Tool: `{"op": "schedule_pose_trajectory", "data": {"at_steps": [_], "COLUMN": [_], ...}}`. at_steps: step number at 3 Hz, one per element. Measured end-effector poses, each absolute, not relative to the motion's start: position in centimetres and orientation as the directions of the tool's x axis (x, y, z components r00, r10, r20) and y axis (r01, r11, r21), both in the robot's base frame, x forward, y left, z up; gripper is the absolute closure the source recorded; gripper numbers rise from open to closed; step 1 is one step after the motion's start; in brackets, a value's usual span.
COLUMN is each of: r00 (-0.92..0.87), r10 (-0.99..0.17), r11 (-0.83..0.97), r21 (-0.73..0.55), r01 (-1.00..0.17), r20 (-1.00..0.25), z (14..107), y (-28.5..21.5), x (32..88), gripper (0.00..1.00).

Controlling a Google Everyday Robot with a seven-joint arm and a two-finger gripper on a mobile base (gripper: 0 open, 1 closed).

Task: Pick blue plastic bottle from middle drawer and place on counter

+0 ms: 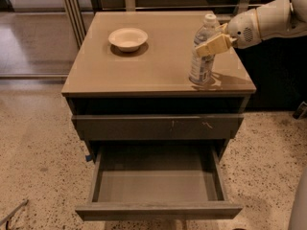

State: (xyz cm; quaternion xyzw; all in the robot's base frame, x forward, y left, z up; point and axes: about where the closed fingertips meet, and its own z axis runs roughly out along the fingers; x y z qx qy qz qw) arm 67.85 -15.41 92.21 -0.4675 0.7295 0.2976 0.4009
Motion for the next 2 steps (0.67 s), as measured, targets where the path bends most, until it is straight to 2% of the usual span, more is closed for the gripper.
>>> {"op": "schedule_pose_trajectory", "data": {"at_steps": [1,2], "r00": [-0.242,-0.242], "r10": [-0.443,-0.443], "r11": [0.386,0.386], "r21": [0.059,0.059], "r01": [-0.921,-0.921], "r20": [-0.863,-0.863], "z": [92.21,92.21], "y": [-15.4,-15.4], "x": [67.86,67.86], "gripper": [0.0,0.0]}}
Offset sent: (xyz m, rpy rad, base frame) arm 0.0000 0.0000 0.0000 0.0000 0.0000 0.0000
